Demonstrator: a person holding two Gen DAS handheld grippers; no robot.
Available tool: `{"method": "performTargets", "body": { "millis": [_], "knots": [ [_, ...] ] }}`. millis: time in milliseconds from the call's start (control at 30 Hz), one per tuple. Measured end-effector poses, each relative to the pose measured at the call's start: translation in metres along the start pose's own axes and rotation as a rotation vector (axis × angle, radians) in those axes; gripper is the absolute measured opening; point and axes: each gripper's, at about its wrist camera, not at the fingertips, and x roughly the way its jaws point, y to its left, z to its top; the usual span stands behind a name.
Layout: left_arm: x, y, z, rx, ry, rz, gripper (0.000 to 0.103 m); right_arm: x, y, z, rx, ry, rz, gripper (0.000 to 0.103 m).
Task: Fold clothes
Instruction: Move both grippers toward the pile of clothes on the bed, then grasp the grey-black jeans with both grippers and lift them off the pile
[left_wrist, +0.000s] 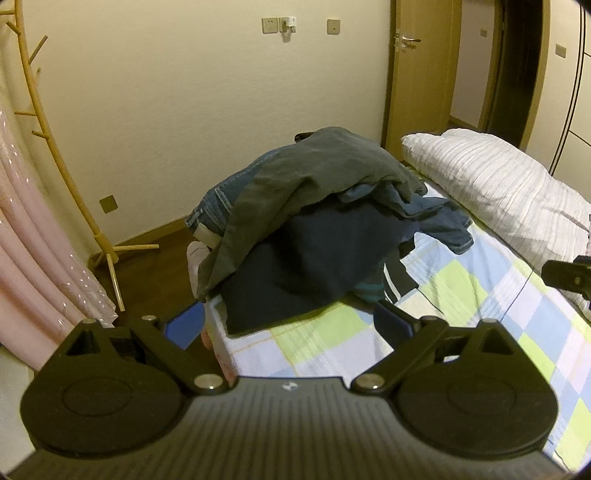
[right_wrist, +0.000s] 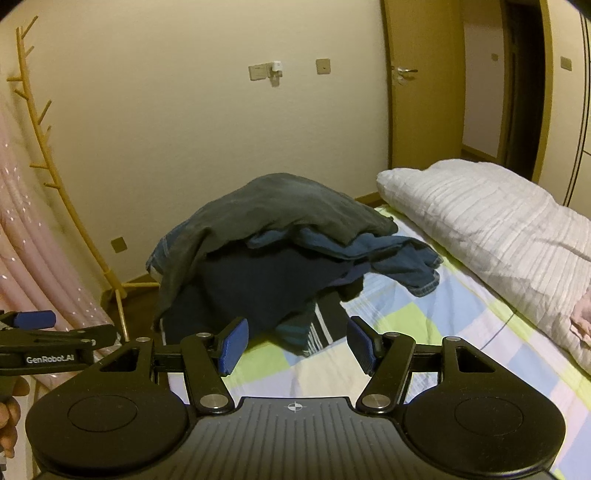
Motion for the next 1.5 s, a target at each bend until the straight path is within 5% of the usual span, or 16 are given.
{"method": "performTargets", "body": {
  "millis": [300, 500, 700, 800, 1000, 1333, 1500],
  "knots": [
    [0.009, 0.001, 0.026, 0.104, -0.011, 0.000, 0.097, 0.007, -0.028, 0.014, 0.048, 0.000, 0.028, 0.063],
    [0.089, 0.022, 0.078, 0.178, 0.024, -0.055, 0.097, 0.054, -0.045, 0.041, 0.114, 0.014, 0.013, 0.063],
    [0.202, 0.028, 0.161, 0.271, 0.056, -0.176, 0.097, 0.145, -0.068, 0.091, 0.223, 0.028, 0.002, 0.063],
    [0.251, 0.019, 0.208, 0.328, 0.031, -0.267, 0.097, 0.202, -0.077, 0.119, 0.294, 0.041, -0.005, 0.084],
    [0.337, -0.010, 0.289, 0.433, 0.014, -0.409, 0.097, 0.311, -0.096, 0.163, 0.438, 0.095, 0.007, 0.084],
    [0.413, -0.020, 0.303, 0.431, 0.152, -0.593, 0.094, 0.419, -0.137, 0.171, 0.682, 0.206, 0.031, 0.084],
    [0.411, -0.017, 0.301, 0.438, 0.153, -0.631, 0.081, 0.444, -0.157, 0.163, 0.793, 0.197, 0.046, 0.084]
  ]
}}
